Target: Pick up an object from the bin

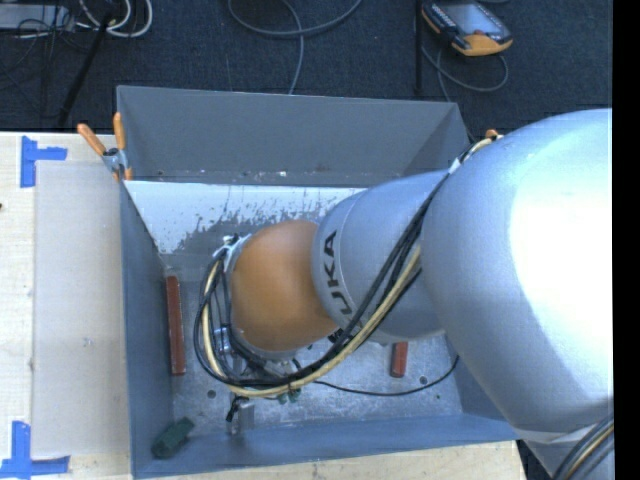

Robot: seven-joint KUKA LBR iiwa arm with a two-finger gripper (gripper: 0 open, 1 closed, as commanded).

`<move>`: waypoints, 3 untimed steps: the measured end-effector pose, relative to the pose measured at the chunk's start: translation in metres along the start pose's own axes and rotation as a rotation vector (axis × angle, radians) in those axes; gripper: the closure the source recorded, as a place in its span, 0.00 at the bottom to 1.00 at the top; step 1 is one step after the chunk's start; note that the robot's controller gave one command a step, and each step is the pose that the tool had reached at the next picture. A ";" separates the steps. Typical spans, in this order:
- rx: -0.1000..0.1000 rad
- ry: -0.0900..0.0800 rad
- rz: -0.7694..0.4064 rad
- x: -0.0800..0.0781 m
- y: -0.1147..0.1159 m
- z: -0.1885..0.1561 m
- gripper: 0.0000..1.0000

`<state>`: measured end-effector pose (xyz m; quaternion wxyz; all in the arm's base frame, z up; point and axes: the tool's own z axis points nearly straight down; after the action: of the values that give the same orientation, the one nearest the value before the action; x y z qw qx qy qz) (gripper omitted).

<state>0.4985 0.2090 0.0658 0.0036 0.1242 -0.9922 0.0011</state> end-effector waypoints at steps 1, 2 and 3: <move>0.002 -0.004 -0.215 0.011 -0.111 -0.004 0.00; 0.004 -0.008 -0.428 0.021 -0.263 -0.039 0.00; -0.004 -0.007 0.163 0.012 -0.265 -0.006 0.00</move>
Offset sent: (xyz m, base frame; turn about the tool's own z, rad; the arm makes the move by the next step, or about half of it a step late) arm 0.0164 -0.1070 0.0053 -0.2211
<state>0.5522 -0.0505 0.0726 0.0003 0.0429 -0.9991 -0.0013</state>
